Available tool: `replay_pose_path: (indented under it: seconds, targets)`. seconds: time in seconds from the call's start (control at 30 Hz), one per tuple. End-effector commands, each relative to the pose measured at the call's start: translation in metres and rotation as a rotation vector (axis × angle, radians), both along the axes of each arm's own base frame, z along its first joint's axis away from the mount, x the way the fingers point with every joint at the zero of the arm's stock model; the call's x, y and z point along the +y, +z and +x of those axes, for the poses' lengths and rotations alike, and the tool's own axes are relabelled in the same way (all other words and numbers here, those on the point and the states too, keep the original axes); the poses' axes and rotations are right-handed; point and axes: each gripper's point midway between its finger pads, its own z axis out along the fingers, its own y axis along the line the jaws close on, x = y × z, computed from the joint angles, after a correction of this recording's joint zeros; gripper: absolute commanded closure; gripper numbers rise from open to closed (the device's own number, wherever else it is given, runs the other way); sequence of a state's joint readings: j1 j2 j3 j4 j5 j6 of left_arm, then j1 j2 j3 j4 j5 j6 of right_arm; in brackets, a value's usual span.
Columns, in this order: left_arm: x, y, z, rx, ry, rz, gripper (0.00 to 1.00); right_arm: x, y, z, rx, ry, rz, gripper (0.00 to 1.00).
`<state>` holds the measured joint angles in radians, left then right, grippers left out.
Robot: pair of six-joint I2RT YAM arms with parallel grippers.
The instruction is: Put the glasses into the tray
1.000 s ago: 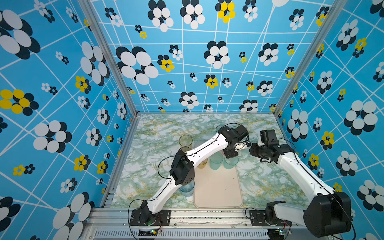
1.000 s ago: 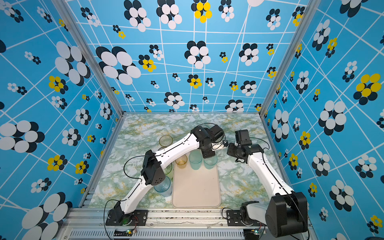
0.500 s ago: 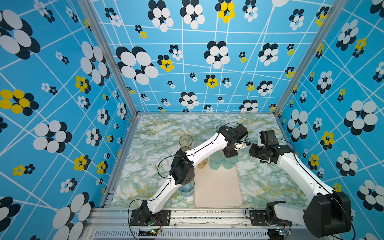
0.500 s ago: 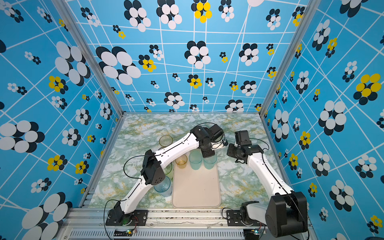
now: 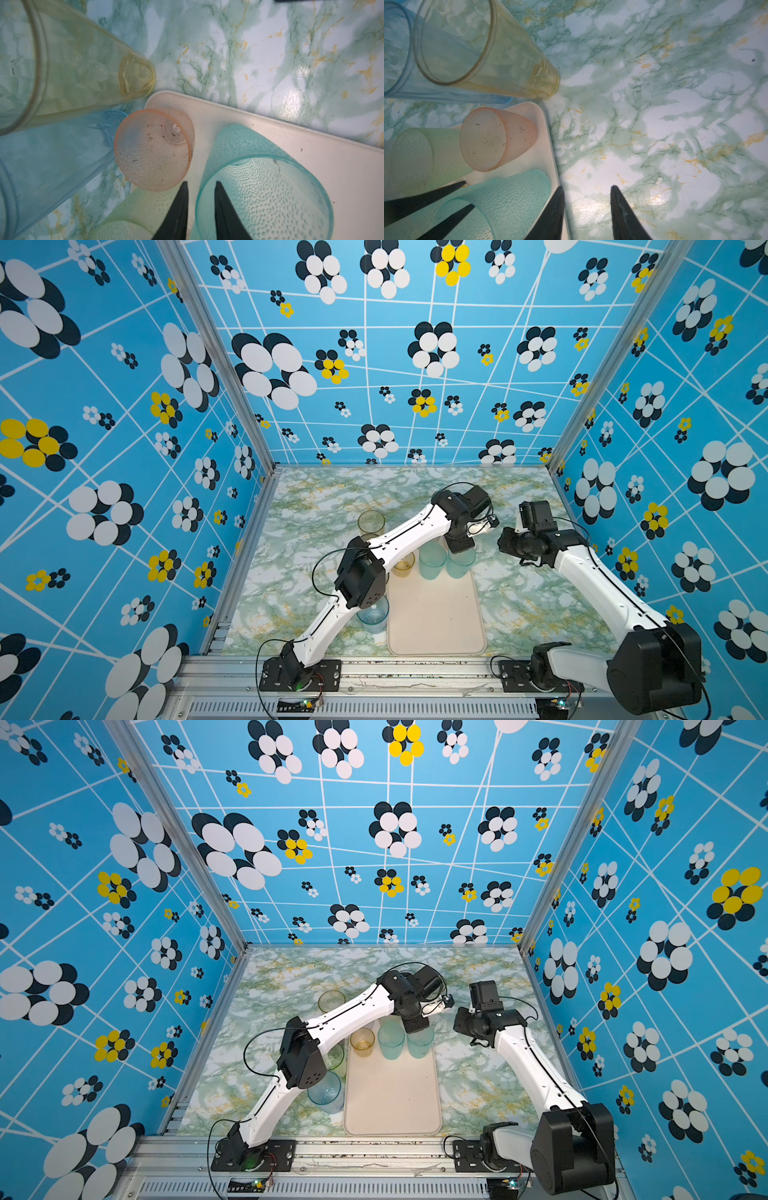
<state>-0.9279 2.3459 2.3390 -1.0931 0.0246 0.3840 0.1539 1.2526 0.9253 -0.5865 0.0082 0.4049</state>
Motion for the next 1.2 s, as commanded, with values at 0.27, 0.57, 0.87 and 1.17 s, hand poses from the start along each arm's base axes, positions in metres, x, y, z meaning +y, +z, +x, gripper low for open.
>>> replay_pose_path:
  seconds: [0.27,0.57,0.87,1.17]
  targets:
    - [0.023,0.141,0.011,-0.204,0.084,-0.374,0.77,-0.003,0.002,-0.006,0.002,-0.002,-0.008,0.59]
    - [0.187,0.225,0.033,-0.469,0.617,-0.680,0.78,0.005,0.026,-0.015,-0.030,0.047,0.028,0.59]
    - [0.341,0.184,0.010,-0.559,1.067,-0.712,0.76,0.055,0.086,-0.043,-0.104,0.255,0.019,0.63]
    - [0.366,0.168,0.006,-0.509,1.140,-0.749,0.76,0.176,0.100,-0.103,-0.021,0.650,-0.092,0.69]
